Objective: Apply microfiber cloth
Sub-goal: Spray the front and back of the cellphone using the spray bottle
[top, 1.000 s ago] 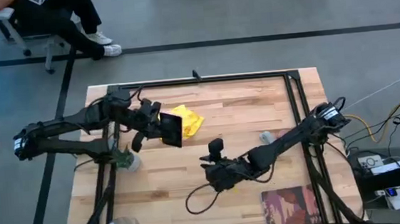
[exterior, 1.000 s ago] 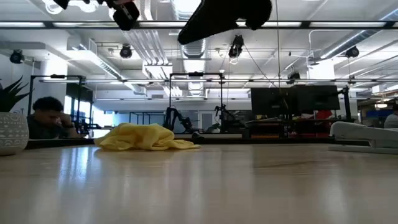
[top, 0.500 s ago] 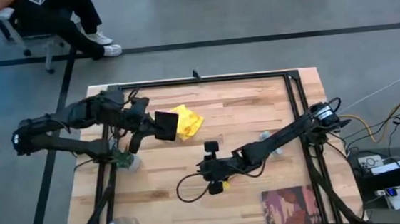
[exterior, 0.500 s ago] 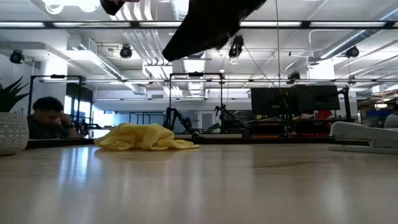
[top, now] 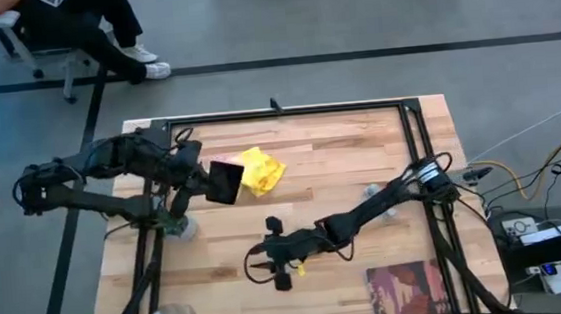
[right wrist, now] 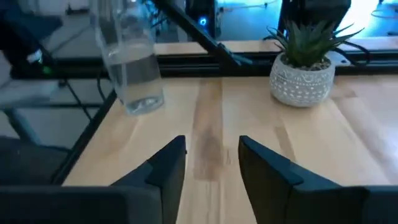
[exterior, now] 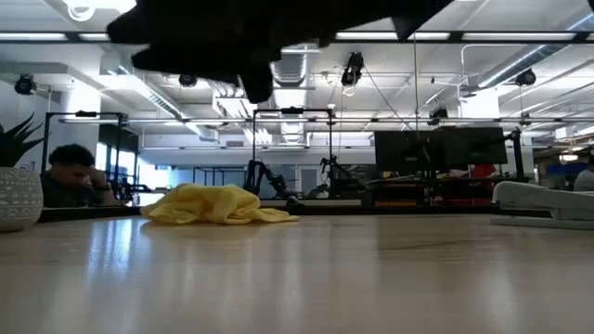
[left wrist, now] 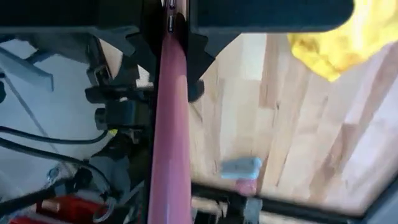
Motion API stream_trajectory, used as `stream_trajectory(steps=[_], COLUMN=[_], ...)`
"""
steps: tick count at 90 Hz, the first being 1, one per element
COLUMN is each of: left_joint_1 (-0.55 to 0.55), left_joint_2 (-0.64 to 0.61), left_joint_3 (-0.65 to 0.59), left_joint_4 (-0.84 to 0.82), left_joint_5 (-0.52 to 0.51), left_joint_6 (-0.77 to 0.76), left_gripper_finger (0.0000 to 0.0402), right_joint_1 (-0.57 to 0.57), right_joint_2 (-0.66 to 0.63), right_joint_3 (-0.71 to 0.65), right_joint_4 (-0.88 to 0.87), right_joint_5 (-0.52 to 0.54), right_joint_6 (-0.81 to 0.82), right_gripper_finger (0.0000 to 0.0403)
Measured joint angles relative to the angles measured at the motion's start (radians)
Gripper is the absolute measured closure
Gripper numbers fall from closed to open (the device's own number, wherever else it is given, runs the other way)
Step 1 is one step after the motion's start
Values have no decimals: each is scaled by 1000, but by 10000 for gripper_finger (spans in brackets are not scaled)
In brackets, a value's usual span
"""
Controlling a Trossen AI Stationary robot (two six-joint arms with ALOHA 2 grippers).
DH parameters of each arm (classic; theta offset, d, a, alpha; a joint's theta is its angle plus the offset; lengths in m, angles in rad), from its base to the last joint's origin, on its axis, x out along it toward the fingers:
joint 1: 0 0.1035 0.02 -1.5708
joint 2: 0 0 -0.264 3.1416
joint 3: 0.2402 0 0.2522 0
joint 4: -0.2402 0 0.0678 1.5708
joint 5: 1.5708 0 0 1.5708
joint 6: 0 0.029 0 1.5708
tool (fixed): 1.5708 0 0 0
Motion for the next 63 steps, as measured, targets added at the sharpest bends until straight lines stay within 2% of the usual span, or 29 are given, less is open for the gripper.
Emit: stream_trajectory(steps=[12, 27, 38, 47, 54, 63], left_joint_1=[-12, -43, -74, -114, -151, -192], left_joint_2=[-1, -2, -19, -52, -81, -116], left_joint_3=[-58, -168, -234, -286, -338, -414], left_joint_4=[-33, 38, 110, 184, 264, 388], left_joint_5=[0, 36, 115, 130, 130, 130], left_joint_6=[22, 29, 25, 5, -11, -43], left_gripper_finger=[393, 393, 393, 393, 393, 393], right_joint_1=[0, 22, 43, 58, 58, 53], right_joint_2=[73, 103, 55, 0, -33, -66], right_joint_3=[74, 160, 186, 189, 189, 189], right_joint_4=[-5, -57, -199, -269, -268, -261], right_joint_5=[12, 121, 260, 378, 429, 445], right_joint_6=[64, 84, 141, 170, 172, 174], right_gripper_finger=[252, 243, 243, 246, 249, 252])
